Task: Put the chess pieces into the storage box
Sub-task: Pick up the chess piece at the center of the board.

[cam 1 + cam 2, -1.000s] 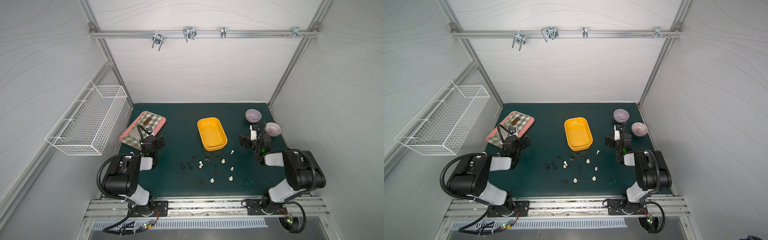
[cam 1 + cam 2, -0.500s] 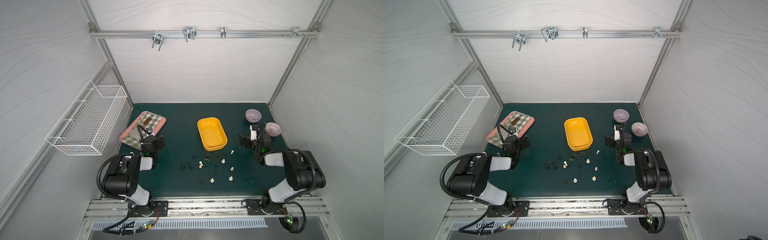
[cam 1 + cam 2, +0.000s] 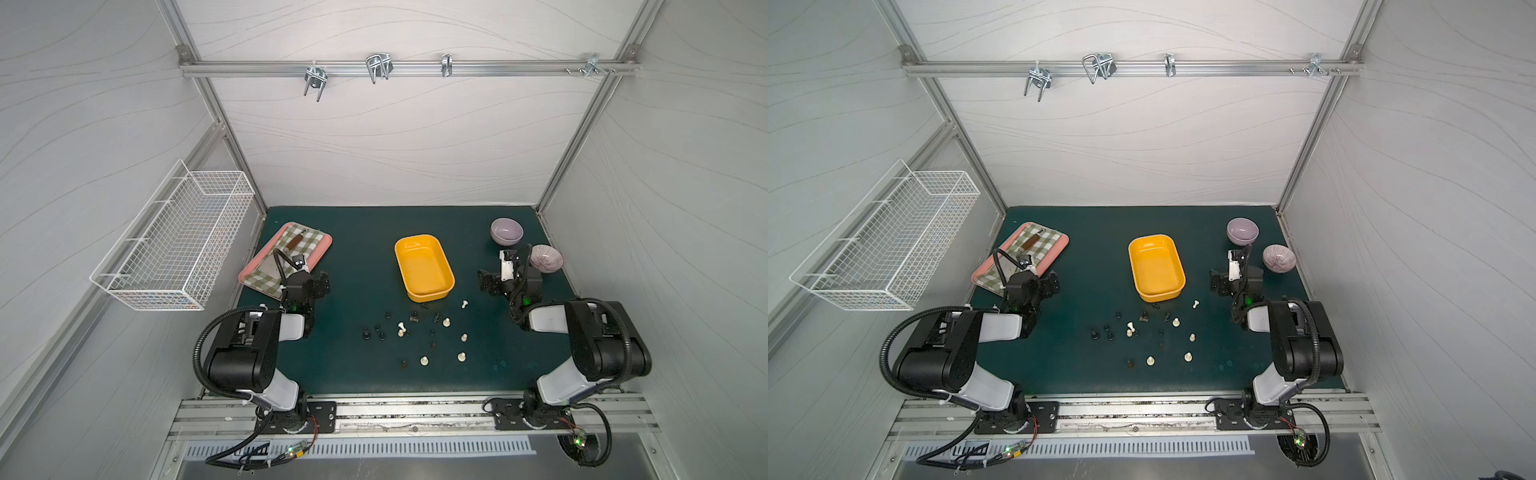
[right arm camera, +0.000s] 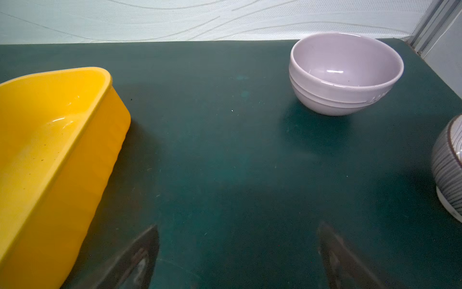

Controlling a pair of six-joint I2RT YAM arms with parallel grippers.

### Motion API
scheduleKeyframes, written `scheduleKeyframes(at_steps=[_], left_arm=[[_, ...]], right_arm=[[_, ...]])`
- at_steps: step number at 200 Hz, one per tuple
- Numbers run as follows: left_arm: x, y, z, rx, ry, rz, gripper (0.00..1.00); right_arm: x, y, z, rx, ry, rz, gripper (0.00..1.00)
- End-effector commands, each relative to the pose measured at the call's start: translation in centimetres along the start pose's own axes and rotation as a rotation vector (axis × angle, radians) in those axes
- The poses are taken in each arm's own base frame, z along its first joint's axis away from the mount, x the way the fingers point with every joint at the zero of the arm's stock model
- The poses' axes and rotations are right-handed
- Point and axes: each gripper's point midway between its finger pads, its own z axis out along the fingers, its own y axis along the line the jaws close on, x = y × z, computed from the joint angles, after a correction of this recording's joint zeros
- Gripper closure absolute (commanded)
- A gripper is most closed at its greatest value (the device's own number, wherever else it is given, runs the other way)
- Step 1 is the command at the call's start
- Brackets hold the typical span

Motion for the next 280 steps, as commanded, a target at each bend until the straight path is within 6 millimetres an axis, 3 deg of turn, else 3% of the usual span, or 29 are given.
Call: scheduleKeyframes(at_steps=[1,58,72,82,103,129,144,176,215,280], left_arm=[[-2.1,-0.1,0.3,0.004,-0.054,-0.018,0.01],[-2.1,-0.1,0.1,0.004,-0.06,-0.017,0.01],[-3.3,-0.3,-0.1,-0.006,-0.076,0.0,0.01],[-4.5,-0.8,-0.5,-0.011,-0.039,0.02,0.01],[-5.0,-1.3,-1.8,-0.024,0.125,0.072,0.01],[-6.7,-3.3,-4.7,0.043,0.114,0.109,0.01],[-7.3,-4.9,-6.5,0.144,0.112,0.084,0.01],[-7.5,-8.3,-9.8,0.351,0.136,0.0,0.03],[-7.0,-12.0,-13.1,0.483,0.203,0.049,0.05],[-5.7,-15.9,-17.1,0.62,0.21,0.164,0.07]], right_arm=[[-0.4,0.0,0.1,-0.014,-0.013,-0.004,0.01],[-1.4,0.0,-0.2,0.002,-0.018,-0.003,0.01],[-2.3,0.7,-0.8,-0.003,0.017,-0.017,0.01],[-3.2,1.2,-1.6,0.003,0.062,0.001,0.01],[-5.6,3.2,-4.0,0.013,0.105,-0.032,0.01],[-8.3,6.2,-7.1,0.01,0.097,-0.148,0.01],[-8.8,7.6,-8.4,-0.038,0.136,-0.135,0.01],[-8.0,10.6,-10.1,-0.17,0.238,-0.088,0.01],[-5.7,13.8,-11.5,-0.239,0.313,-0.083,0.01],[-3.3,17.9,-12.7,-0.318,0.36,-0.1,0.01]])
